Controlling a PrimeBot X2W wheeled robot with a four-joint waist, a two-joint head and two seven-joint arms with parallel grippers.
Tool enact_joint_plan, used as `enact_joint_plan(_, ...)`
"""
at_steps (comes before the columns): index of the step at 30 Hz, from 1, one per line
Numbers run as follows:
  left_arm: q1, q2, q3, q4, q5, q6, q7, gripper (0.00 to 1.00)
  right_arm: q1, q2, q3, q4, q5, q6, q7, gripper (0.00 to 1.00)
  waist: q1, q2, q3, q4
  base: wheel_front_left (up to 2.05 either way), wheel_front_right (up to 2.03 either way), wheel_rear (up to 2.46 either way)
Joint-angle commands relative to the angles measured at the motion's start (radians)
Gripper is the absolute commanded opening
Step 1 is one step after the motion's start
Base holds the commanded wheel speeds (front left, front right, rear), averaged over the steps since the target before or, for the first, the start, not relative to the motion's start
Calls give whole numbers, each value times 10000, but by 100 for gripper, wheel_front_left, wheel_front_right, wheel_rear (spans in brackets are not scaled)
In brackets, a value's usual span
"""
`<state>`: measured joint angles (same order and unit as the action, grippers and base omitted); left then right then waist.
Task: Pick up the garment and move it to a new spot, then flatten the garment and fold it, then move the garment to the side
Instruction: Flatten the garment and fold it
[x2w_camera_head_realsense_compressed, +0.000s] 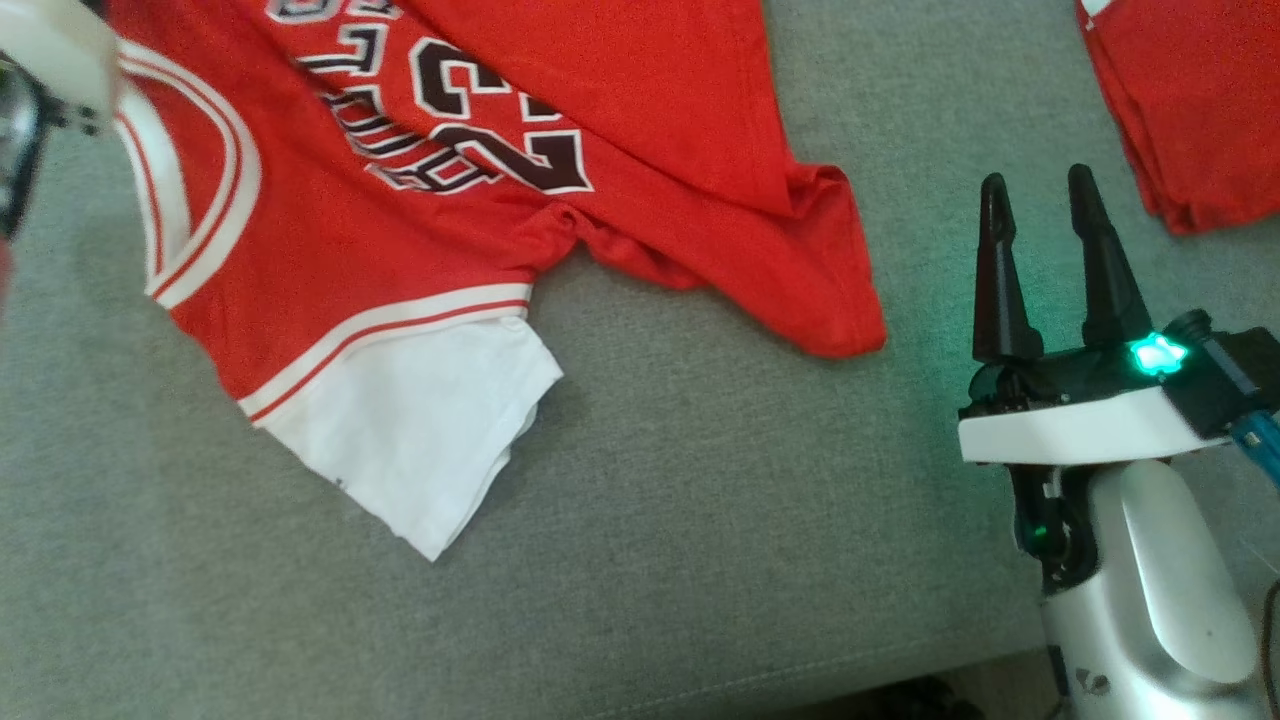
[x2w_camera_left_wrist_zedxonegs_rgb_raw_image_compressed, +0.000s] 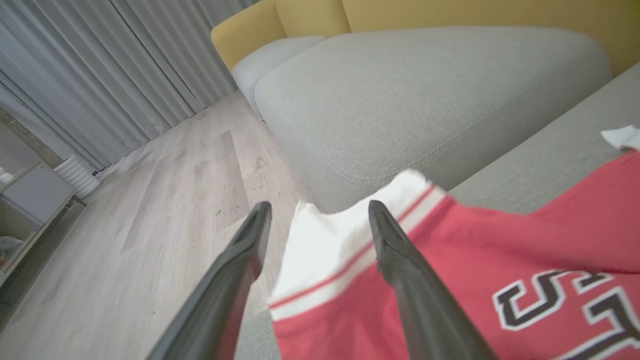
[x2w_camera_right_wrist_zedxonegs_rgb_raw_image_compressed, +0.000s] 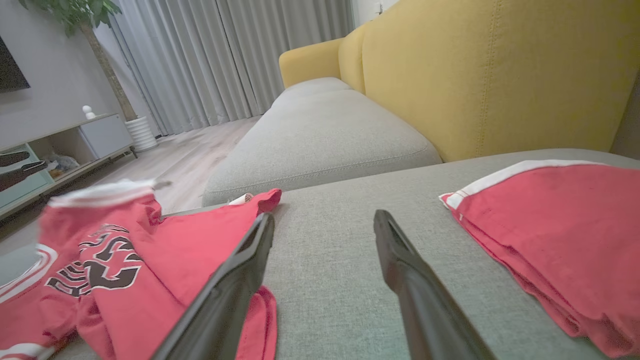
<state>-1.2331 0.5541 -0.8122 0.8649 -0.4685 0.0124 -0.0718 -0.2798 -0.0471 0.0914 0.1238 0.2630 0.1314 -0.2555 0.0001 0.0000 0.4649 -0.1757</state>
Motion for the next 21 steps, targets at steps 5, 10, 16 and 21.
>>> enact_joint_plan(5, 129, -298, 508, 343, -546, -155, -1069, 100, -132, -32, 184, -139, -189, -7, -62, 100, -1, 0, -659, 531, 0, 0, 0)
enact_joint_plan(10, 1187, -982, 875, 161, -1227, -228, -1683, 100, 48, -32, 35, 104, -361, -7, -62, 100, -1, 0, -1563, 1257, 0, 0, 0)
enact_joint_plan(16, 3170, -1425, 1614, -1434, -1773, 253, -1889, 100, 388, -32, -92, 497, -542, -7, -63, 100, -1, 0, -2590, 2139, 0, 0, 0)
enact_joint_plan(21, 5779, -1677, 2473, -3898, -1631, 1159, -1896, 100, 739, -32, -154, 853, -585, -7, -61, 100, -1, 0, -3190, 2604, 0, 0, 0)
